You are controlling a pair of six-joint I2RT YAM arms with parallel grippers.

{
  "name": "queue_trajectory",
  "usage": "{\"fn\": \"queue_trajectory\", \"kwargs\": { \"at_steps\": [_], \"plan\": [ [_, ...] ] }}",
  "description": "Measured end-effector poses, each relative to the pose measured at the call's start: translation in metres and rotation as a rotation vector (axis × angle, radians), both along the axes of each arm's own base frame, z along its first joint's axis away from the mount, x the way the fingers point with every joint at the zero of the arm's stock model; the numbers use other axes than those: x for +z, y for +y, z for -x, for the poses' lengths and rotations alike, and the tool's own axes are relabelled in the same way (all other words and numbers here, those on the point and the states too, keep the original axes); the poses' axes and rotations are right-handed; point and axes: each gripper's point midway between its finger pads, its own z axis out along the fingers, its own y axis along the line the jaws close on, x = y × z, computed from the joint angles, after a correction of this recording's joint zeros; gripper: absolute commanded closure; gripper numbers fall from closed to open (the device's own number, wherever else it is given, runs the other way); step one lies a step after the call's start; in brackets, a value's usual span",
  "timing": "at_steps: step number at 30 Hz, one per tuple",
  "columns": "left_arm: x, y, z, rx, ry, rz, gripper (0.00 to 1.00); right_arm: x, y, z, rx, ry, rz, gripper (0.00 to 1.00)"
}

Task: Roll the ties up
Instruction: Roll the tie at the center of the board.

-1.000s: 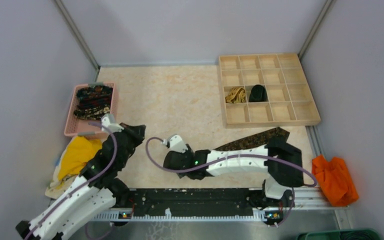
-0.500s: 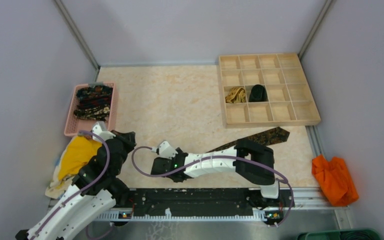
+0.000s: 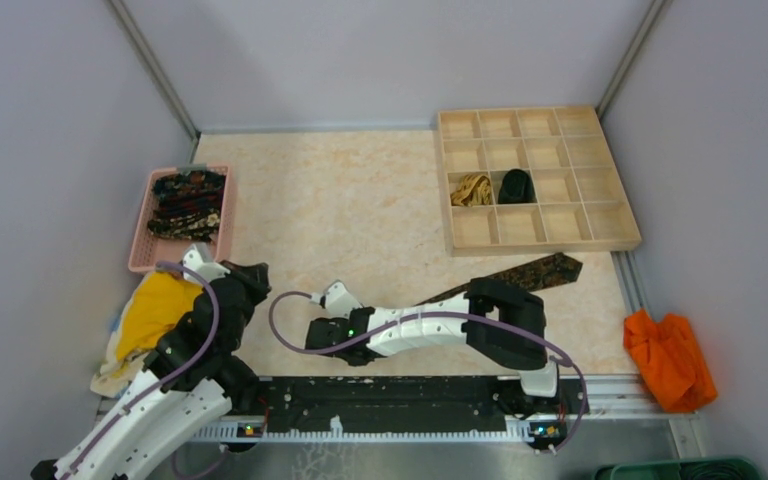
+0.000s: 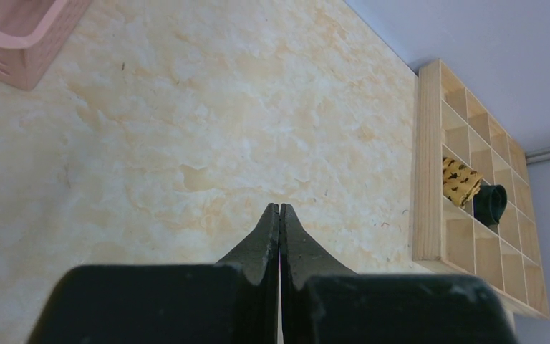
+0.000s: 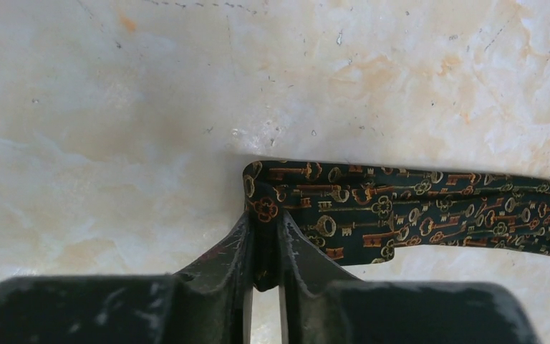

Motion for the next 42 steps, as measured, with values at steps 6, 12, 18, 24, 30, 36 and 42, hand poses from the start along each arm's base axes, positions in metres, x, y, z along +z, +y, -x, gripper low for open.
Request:
{"fn": "queue_trajectory", "kwargs": {
  "at_steps": [6,12,18,24,30,36,42],
  "plan": [
    [0.0,0.009,0.001,0.037,-0.002,-0.016,1.0,-0.001,0.006,0.0,0.015,0.004,-0.021,0.96],
    [0.002,0.013,0.0,0.055,-0.014,-0.034,1.0,0.008,0.03,0.009,0.065,0.067,-0.149,0.97],
    [0.01,0.008,-0.008,0.048,-0.03,-0.061,1.0,0.046,0.05,0.02,0.107,0.217,-0.448,0.97],
    [0.011,-0.003,-0.019,0.023,-0.026,-0.094,1.0,0.054,0.05,0.018,0.085,0.387,-0.685,0.97],
    [0.013,-0.014,-0.027,-0.006,-0.028,-0.114,1.0,0.031,0.041,0.036,0.063,0.583,-0.812,0.98],
    [0.014,-0.025,-0.035,-0.036,-0.028,-0.126,1.0,0.044,0.041,0.042,0.075,0.661,-0.955,0.98],
    [0.009,-0.039,-0.043,-0.078,-0.017,-0.133,1.0,0.061,0.028,0.033,0.047,0.692,-1.126,0.98]
  ]
}}
